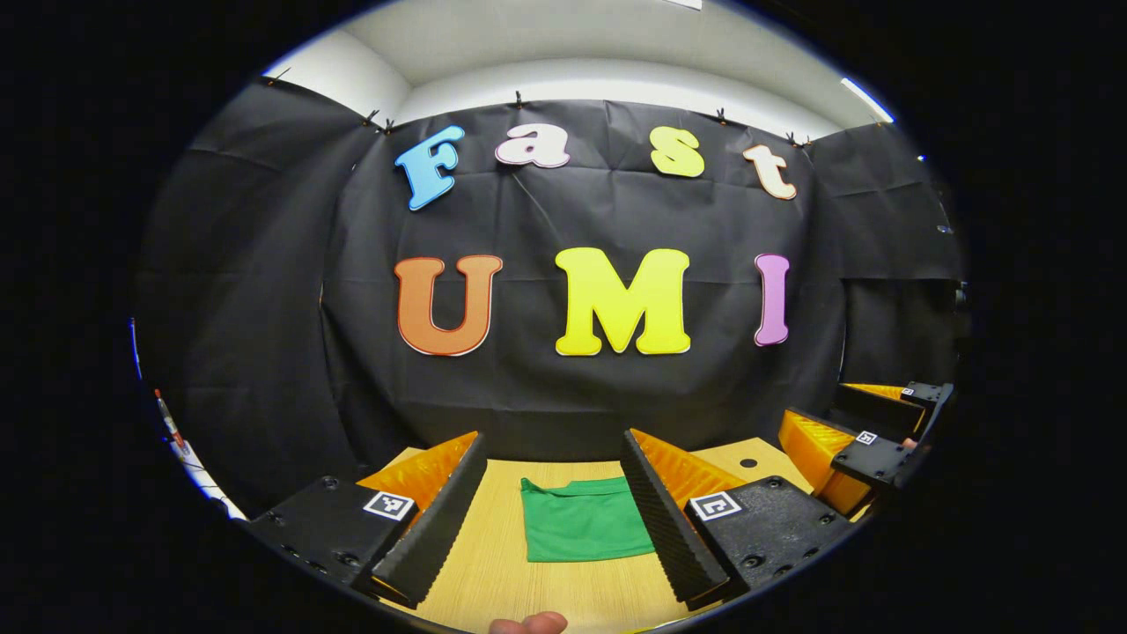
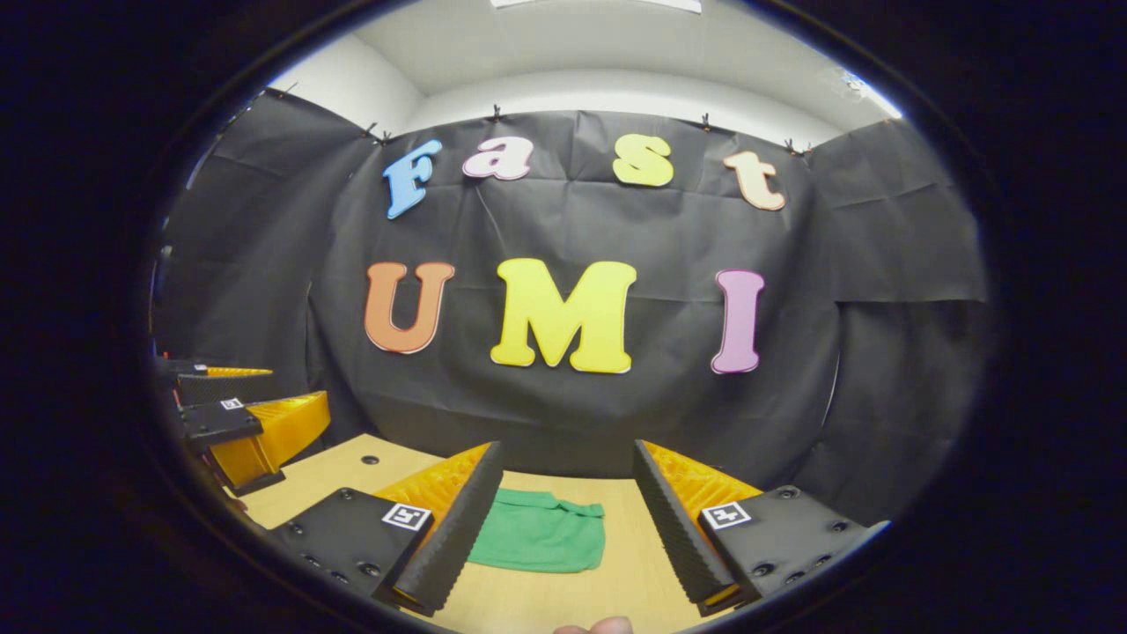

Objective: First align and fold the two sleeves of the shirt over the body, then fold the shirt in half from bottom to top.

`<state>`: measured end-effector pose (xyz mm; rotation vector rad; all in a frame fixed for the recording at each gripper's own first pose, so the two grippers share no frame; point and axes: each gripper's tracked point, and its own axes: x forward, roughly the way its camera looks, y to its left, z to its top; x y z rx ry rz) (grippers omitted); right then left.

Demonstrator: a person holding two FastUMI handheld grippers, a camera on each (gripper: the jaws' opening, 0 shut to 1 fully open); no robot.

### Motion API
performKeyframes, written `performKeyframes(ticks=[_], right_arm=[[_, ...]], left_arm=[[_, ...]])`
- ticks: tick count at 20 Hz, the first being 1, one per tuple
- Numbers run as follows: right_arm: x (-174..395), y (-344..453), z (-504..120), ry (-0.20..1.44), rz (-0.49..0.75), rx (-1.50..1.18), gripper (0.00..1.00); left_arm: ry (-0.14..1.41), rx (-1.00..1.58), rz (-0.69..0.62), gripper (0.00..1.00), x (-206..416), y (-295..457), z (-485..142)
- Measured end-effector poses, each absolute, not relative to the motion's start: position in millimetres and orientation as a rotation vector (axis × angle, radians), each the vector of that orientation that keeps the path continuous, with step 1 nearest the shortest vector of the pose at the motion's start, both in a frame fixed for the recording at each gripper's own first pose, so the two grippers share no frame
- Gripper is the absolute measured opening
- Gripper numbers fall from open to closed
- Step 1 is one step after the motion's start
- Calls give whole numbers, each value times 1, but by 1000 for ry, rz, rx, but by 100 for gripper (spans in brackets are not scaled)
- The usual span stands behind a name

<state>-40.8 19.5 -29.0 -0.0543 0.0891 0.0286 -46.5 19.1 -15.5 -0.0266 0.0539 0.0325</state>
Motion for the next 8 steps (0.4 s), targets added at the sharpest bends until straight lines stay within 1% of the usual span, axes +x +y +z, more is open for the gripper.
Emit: performKeyframes(ticks=[1,2,3,4,5,6,8], right_arm=[[-41,19,-29,90,25,-55,94],[-41,20,-29,92,26,-56,95],[-40,20,-29,94,28,-57,93],[-41,20,-28,97,30,-54,97],[-40,21,-27,94,34,-50,97],[-39,22,-26,91,37,-50,95],[-37,24,-28,99,47,-57,95]], left_arm=[[53,-25,31,98,-46,18,-15],[56,-23,28,98,-44,18,-16],[59,-20,25,98,-43,17,-16],[64,-16,23,98,-42,17,-17],[65,-16,25,98,-41,17,-16],[65,-22,26,98,-40,17,-17],[74,-32,27,98,-36,18,-18]])
